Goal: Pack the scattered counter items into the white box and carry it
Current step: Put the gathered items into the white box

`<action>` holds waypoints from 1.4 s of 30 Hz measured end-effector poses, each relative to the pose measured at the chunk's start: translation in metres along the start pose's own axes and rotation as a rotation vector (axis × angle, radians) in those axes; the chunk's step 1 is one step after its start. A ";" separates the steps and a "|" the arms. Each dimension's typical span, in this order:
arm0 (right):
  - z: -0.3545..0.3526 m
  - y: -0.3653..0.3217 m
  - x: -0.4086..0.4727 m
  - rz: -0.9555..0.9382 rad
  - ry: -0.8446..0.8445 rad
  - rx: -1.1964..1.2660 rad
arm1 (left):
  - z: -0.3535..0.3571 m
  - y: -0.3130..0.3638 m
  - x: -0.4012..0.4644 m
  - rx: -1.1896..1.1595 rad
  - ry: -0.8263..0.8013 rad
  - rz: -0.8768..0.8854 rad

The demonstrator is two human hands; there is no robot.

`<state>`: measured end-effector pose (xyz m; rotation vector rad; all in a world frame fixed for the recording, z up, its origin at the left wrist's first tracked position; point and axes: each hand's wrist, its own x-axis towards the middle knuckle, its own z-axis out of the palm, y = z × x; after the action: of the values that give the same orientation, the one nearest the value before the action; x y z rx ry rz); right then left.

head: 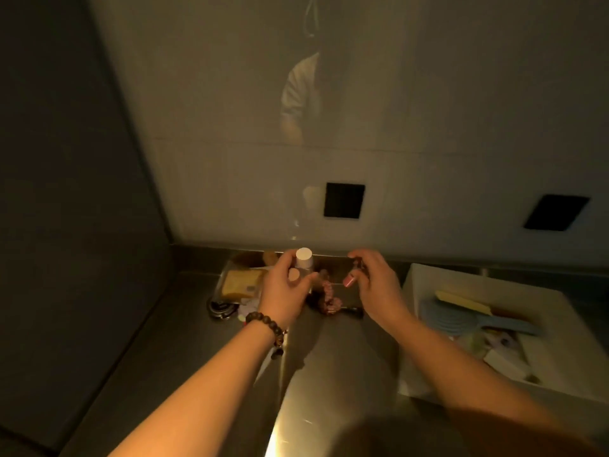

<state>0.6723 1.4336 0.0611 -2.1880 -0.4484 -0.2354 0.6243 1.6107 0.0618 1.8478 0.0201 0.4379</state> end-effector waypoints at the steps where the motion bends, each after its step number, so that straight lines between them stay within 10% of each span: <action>1: -0.021 0.010 -0.004 0.015 0.009 -0.013 | 0.018 0.012 -0.002 -0.004 -0.018 0.015; 14: -0.240 0.168 -0.076 0.370 0.054 0.177 | 0.250 0.078 -0.033 -0.032 -0.320 -0.049; 29: -0.220 0.223 -0.077 0.399 -0.407 -0.430 | 0.306 0.039 -0.011 0.127 -0.716 -0.200; 42: -0.214 0.203 -0.073 0.182 -0.259 0.051 | 0.311 0.031 -0.014 0.236 -0.848 -0.072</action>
<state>0.6838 1.1327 0.0199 -2.2010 -0.3894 0.1583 0.6998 1.3121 0.0085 2.1262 -0.4505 -0.4369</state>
